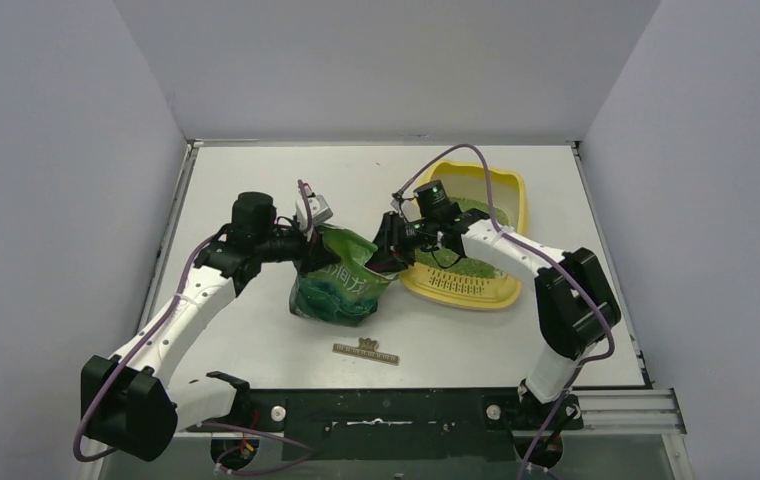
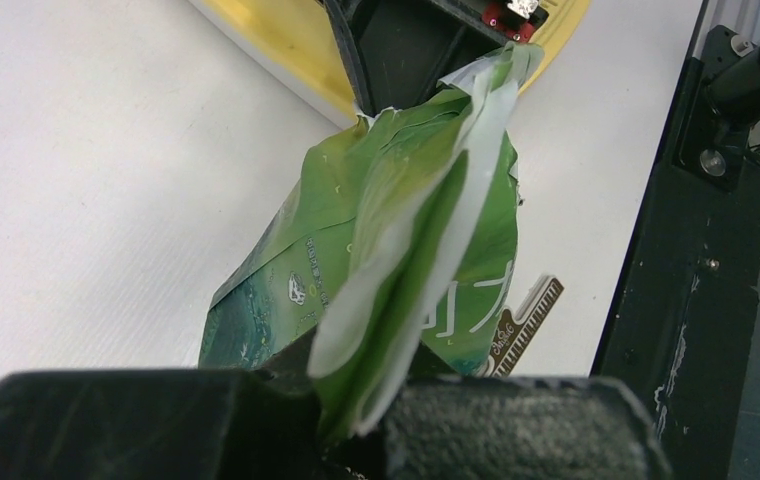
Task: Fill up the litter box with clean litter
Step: 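Scoop the cat litter from the cat litter bag.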
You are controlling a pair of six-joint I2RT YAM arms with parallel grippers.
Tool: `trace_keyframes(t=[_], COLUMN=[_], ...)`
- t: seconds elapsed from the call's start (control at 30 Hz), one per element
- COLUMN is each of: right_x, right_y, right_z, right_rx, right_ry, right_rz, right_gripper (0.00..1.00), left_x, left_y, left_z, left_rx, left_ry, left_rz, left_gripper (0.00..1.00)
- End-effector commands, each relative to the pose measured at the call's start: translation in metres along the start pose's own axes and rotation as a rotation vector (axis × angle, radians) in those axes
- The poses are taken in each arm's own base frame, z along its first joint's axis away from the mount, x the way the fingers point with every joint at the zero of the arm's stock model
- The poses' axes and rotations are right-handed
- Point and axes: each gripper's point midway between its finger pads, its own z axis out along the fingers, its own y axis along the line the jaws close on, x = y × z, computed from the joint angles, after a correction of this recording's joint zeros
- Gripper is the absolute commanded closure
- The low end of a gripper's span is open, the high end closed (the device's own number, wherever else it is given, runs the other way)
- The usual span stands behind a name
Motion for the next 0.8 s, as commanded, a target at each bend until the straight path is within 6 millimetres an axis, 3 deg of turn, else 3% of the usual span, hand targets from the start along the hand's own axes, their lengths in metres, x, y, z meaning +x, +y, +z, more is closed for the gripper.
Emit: trace_keyframes(t=[0.0,0.27,0.5,0.63,0.77], right_x=[-0.016,-0.020,-0.013,-0.013,-0.012], right_y=[0.061,0.066,0.051,0.056,0.057], right_z=[-0.024,-0.040,-0.042,-0.045,-0.048], right_rx=[-0.213,-0.283,-0.227,-0.283,-0.318], right_ry=[-0.091,-0.119,-0.116,-0.126,-0.140], right_rz=[-0.131,-0.128,-0.128,-0.134,-0.139], right_gripper=[1.00,1.00,1.00,1.00,1.00], left_x=[-0.018,-0.021,-0.027,-0.038,-0.050], left_y=[-0.015,-0.021,-0.013,-0.007,0.001], left_z=[-0.003,-0.001,-0.007,-0.013,-0.023], left_rx=[0.063,0.097,0.023,-0.024,-0.077], left_ry=[-0.027,-0.054,-0.087,-0.137,-0.151], left_rz=[0.035,0.042,0.068,0.113,0.148], left_gripper=[1.00,1.00,0.66,0.57,0.55])
